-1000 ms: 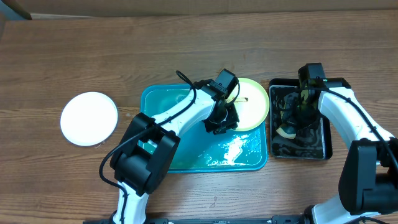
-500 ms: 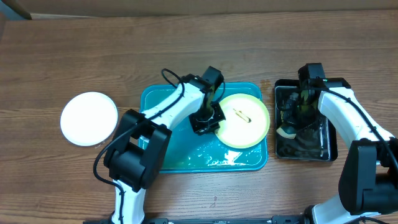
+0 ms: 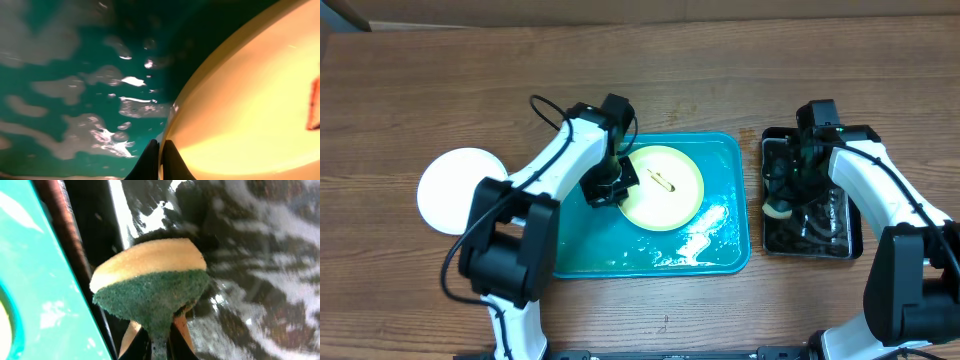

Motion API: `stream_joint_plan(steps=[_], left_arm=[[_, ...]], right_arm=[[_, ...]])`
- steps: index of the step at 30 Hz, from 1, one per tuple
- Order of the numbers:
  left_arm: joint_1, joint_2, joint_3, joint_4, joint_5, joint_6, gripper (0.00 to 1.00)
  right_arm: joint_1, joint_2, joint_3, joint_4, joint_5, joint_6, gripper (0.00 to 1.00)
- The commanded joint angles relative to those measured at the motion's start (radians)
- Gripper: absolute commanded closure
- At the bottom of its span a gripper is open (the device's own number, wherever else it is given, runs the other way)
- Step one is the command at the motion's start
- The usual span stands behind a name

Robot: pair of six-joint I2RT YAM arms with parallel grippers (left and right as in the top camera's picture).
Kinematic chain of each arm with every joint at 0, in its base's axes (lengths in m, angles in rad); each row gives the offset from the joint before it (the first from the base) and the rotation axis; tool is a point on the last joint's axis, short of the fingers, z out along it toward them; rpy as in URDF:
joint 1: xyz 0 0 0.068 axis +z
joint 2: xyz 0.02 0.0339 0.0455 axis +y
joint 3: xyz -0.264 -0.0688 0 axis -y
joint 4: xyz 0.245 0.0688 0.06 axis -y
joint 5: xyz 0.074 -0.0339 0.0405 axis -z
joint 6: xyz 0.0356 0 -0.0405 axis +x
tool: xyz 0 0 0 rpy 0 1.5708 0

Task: Clean dirty plates on tray and stack at the side
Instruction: 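Move left gripper to the yellow plate's rim and grip it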

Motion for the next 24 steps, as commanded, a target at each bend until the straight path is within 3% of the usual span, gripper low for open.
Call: stream_joint_plan(steps=[1, 7, 14, 24], left_arm=[[0.002, -0.106, 0.009, -0.010, -0.076, 0.131, 0.96], [0.003, -0.126, 0.008, -0.047, -0.077, 0.254, 0.96], [0.003, -0.122, 0.008, -0.090, -0.132, 0.282, 0.96], [0.003, -0.122, 0.008, -0.090, -0.154, 0.282, 0.96]], right_arm=[[0.006, -0.023, -0.031, 0.063, 0.029, 0.016, 0.94], [0.015, -0.023, -0.055, 0.127, -0.037, -0.032, 0.96], [0.042, -0.023, -0.056, 0.097, -0.220, -0.138, 0.96], [0.048, -0.023, -0.040, 0.078, -0.106, -0.077, 0.96]])
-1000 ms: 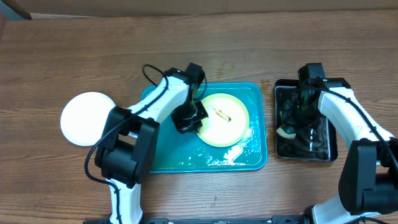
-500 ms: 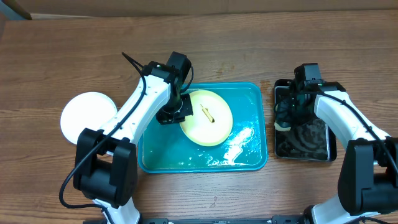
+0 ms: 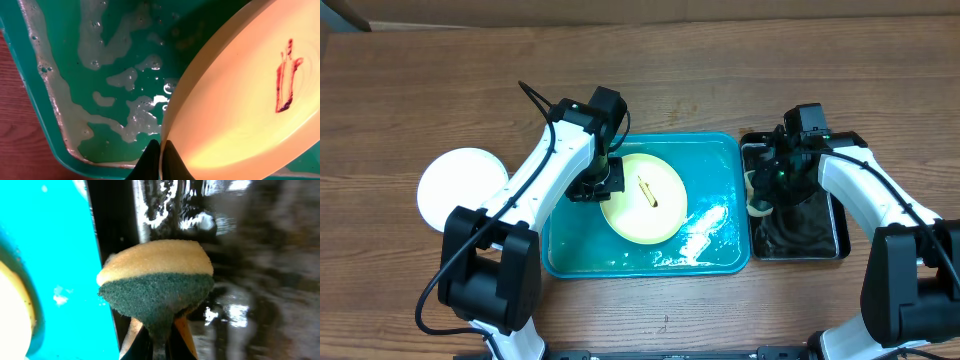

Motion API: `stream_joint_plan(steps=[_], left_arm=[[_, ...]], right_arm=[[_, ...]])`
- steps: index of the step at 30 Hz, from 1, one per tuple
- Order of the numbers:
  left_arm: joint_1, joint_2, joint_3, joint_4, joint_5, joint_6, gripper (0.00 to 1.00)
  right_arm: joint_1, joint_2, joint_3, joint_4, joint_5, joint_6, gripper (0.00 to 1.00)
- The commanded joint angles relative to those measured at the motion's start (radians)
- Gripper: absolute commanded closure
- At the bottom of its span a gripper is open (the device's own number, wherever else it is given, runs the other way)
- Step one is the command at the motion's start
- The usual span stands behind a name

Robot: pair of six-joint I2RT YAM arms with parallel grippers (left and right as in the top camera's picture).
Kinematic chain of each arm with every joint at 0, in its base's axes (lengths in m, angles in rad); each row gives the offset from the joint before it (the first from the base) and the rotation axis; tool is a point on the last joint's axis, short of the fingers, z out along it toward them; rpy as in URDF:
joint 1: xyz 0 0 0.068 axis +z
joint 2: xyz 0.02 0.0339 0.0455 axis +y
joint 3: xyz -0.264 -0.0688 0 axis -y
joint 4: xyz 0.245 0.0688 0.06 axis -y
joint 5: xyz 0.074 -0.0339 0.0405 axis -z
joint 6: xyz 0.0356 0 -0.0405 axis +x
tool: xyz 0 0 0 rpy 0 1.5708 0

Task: Clean dirty plates on tray and stack at the side
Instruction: 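Move left gripper to the yellow plate's rim and grip it, then scrub the yellow plate with the sponge in the right gripper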

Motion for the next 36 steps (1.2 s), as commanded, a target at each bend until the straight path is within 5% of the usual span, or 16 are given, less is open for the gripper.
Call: stream_joint_plan(steps=[1, 9, 12, 17, 36], left_arm=[[0.002, -0.002, 0.007, 0.012, -0.027, 0.019, 0.96], [0.002, 0.002, -0.021, 0.075, -0.027, 0.027, 0.96], [0.001, 0.002, -0.051, 0.106, -0.027, 0.026, 0.96], [0.001, 0.002, -0.130, 0.180, -0.014, 0.026, 0.96], [-0.003, 0.002, -0.317, 0.370, 0.070, 0.026, 0.96]], right_arm=[[0.005, -0.023, 0.023, -0.032, 0.058, 0.021, 0.96], [0.013, -0.024, 0.253, -0.213, 0.084, 0.054, 0.96], [0.039, -0.024, 0.307, -0.229, -0.042, 0.048, 0.96], [0.123, -0.023, 0.292, -0.160, -0.231, 0.040, 0.96], [0.414, 0.132, 0.243, 0.111, -0.233, 0.263, 0.96]])
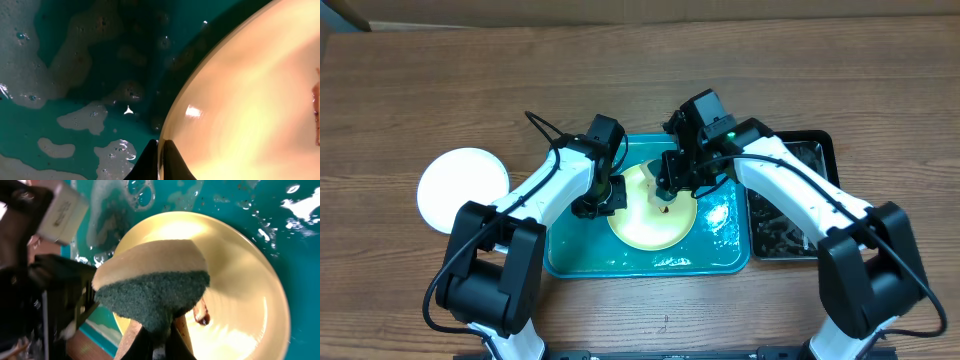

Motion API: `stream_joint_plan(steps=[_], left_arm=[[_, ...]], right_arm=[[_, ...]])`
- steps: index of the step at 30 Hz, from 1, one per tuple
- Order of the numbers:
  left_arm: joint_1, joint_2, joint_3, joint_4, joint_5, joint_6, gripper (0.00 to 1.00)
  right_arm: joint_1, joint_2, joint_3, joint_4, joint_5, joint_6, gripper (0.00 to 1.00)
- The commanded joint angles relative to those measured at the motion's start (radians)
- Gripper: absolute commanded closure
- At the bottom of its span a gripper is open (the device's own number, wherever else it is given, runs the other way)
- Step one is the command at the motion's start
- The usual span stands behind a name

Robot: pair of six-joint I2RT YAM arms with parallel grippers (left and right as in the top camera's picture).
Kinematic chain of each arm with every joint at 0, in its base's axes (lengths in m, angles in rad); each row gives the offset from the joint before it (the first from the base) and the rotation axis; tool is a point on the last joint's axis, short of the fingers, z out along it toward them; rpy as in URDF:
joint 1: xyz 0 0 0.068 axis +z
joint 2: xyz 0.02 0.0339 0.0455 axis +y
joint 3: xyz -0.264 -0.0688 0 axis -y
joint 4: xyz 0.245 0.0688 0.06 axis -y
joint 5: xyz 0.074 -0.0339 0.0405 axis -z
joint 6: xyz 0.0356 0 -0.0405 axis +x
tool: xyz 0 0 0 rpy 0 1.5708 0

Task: Clean dirty plates on tray and stack at the side
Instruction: 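Scrub the yellow plate with the sponge in the right gripper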

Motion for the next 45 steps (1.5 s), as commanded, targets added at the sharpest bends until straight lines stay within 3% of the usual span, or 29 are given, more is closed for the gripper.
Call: stream_joint_plan(steps=[1, 14, 22, 33, 45], left_arm=[[-0.003, 0.012, -0.046, 0.024, 0.011, 0.018, 0.96], [-0.003, 0.012, -0.053, 0.038, 0.012, 0.018, 0.96], [-0.003, 0.012, -0.053, 0.032, 0.022, 0.018, 0.96], [-0.002, 0.012, -0.065, 0.002, 0.019, 0.018, 0.96], [-0.002, 0.012, -0.079, 0.002, -0.019, -0.027, 0.96]], right_arm=[[0.018, 0.018, -0.003, 0.018, -0.016, 0.084, 0.96], [0.095, 0.115, -0.004, 0.097, -0.020, 0.214, 0.96], [0.100, 0.212, -0.004, 0.125, 0.083, 0.299, 0.96], [0.045, 0.233, -0.004, -0.117, 0.392, 0.325, 0.96], [0.002, 0.226, 0.007, -0.246, 0.486, 0.269, 0.96]])
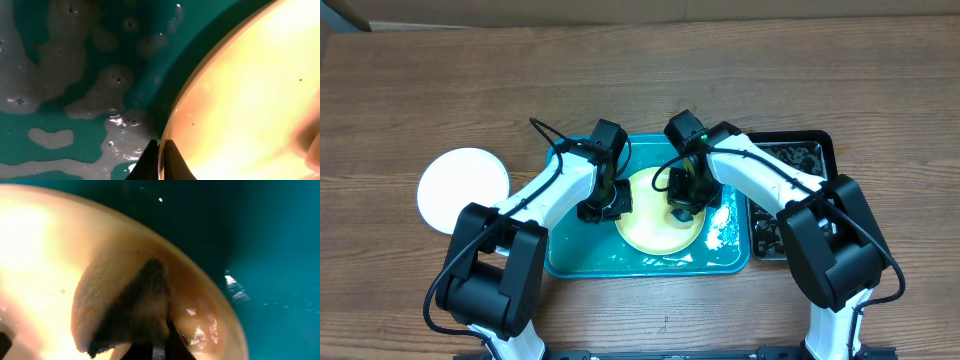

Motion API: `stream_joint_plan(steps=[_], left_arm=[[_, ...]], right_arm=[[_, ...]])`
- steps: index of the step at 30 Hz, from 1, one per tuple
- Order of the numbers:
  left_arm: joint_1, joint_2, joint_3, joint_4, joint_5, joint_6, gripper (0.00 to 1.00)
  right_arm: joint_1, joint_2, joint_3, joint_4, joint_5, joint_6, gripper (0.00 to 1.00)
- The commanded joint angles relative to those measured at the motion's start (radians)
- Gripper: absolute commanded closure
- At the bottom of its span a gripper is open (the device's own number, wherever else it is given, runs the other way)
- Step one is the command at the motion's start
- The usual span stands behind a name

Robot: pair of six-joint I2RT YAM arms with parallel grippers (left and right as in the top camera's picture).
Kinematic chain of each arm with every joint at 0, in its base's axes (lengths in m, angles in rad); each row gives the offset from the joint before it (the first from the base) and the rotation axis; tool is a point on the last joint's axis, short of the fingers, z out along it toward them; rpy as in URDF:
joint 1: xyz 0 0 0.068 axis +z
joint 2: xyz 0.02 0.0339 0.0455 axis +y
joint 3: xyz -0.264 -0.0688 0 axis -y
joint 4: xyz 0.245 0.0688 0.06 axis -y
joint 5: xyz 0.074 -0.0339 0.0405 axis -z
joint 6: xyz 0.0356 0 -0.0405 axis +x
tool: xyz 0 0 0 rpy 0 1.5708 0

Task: Clean dirty plates on tray and stack at the side
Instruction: 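Scrub the yellow plate with the sponge in the right gripper, then lift the yellow plate with left gripper, return sponge to basin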

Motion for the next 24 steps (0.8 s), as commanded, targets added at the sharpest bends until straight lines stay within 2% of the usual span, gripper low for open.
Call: stream_joint_plan(steps=[1, 7, 15, 24], left_arm=[[0.007, 0.021, -0.046, -0.023, -0.083, -0.015, 0.96], [0.008, 0.013, -0.027, -0.022, -0.066, -0.015, 0.96], [0.008, -0.058, -0.009, -0.026, -0.074, -0.014, 0.96], [0.008, -0.228, 0.000, -0.053, -0.256, -0.003, 0.96]], right_arm=[[-0.036, 0.048, -0.031, -0.027, 0.177, -0.055, 0.96], [-0.035, -0.065, 0.037, -0.033, 0.132, -0.142, 0.96], [-0.064, -0.254, 0.066, -0.039, 0.137, -0.166, 0.96], [-0.241, -0.317, 0.065, -0.169, 0.183, -0.171, 0.96]])
